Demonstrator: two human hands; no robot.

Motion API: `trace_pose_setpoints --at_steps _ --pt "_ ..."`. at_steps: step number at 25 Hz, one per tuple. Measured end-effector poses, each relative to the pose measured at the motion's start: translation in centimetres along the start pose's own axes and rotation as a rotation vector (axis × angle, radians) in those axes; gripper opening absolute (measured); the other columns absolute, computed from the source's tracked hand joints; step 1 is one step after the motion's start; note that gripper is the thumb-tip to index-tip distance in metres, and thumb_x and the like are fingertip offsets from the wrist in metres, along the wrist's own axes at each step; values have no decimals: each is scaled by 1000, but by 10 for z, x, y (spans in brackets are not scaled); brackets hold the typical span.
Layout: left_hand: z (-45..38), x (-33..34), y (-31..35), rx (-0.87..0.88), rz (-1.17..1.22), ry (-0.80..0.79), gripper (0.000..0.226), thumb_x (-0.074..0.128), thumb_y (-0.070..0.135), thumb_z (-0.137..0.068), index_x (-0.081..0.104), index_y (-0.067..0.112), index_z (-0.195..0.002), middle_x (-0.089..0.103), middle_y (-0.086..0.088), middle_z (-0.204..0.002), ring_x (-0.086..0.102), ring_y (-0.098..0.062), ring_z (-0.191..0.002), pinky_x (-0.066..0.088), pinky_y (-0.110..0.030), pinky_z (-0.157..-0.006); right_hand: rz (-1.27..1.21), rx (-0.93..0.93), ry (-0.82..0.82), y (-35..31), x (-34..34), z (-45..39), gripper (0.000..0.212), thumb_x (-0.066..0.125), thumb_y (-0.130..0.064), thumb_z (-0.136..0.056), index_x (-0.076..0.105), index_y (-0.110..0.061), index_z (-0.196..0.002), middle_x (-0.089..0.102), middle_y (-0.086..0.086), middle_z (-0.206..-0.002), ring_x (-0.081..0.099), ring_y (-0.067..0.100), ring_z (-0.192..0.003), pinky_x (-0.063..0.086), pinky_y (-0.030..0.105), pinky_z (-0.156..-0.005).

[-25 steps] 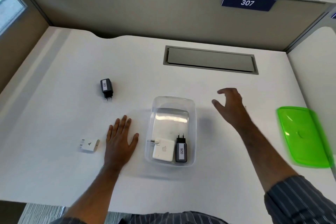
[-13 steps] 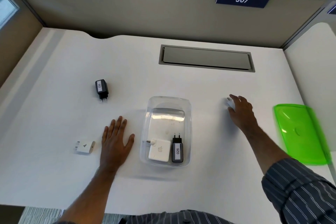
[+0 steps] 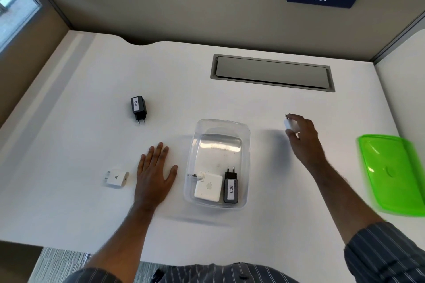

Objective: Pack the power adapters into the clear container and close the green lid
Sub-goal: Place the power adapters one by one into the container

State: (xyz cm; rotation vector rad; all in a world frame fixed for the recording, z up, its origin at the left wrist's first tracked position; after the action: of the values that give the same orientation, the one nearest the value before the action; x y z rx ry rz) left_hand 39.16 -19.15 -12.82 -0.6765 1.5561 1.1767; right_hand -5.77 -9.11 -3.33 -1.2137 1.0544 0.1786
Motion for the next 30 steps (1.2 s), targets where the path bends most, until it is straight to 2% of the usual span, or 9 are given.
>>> trace_pose_setpoints --at_steps 4,8,11,15,17,19,24,27,30 --pt "0 -1 0 0 -2 -6 70 37 54 -100 23 28 -163 17 7 -173 9 -15 -161 11 -45 -131 -214 -129 -31 -60 10 17 46 61 -7 -94 54 -28 -135 57 -9 -136 50 11 -128 50 46 -104" --pt "1 -1 -1 3 4 -7 70 38 54 -101 23 27 -163 16 7 -173 9 -16 -161 12 -46 -131 -232 -325 -112 -122 25 47 45 67 -1 -88 58 -19 -128 58 -7 -131 52 4 -127 45 37 -108" --pt "1 -1 -1 4 10 -9 70 37 55 -100 24 27 -163 17 6 -173 9 -16 -161 12 -46 -131 -151 -410 -282 -150 43 69 46 66 0 -87 58 -20 -127 55 -4 -130 56 11 -125 45 32 -106" --pt "1 -2 1 5 10 -7 70 37 55 -100 24 26 -163 17 6 -173 10 -16 -161 13 -46 -130 217 -503 -479 -163 76 91 49 64 -11 -89 48 -24 -134 55 0 -126 58 22 -109 53 37 -85" --pt "0 -2 2 3 9 -11 70 37 55 -100 24 26 -163 17 6 -173 11 -17 -161 12 -46 -131 332 -468 -549 -162 89 94 46 60 -11 -90 42 -22 -132 57 2 -117 58 25 -100 54 42 -75" --pt "0 -2 2 -1 3 -10 70 38 55 -100 25 26 -162 18 6 -173 11 -17 -161 12 -45 -131 417 -438 -609 -161 100 92 41 56 -6 -89 40 -16 -126 58 5 -109 59 29 -94 54 44 -72" --pt "0 0 0 -3 8 -1 70 38 55 -100 23 28 -163 17 7 -173 10 -15 -161 10 -43 -131 396 -373 -749 -157 114 87 30 61 -9 -91 46 -13 -116 60 8 -109 59 29 -98 53 46 -80" --pt "-1 1 0 -7 19 4 70 39 55 -100 22 30 -163 16 8 -173 9 -14 -161 11 -42 -131 336 -291 -810 -153 118 83 30 60 -11 -93 49 -16 -120 60 6 -117 56 26 -102 49 39 -82" --pt "0 2 -1 -7 23 1 70 38 56 -101 20 31 -163 14 9 -173 7 -14 -161 10 -42 -131 278 -232 -855 -148 122 80 32 56 -9 -96 51 -19 -126 55 -1 -117 49 17 -93 37 30 -74"
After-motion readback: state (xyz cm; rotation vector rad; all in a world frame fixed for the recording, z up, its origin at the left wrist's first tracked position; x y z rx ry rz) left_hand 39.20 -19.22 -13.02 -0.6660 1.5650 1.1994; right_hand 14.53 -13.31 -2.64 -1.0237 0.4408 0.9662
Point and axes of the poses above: each hand's wrist, its own z-axis away from the middle knuckle, its own x-axis out of the palm, y = z × x, the point moved 2 cm from there along -z, towards the middle knuckle
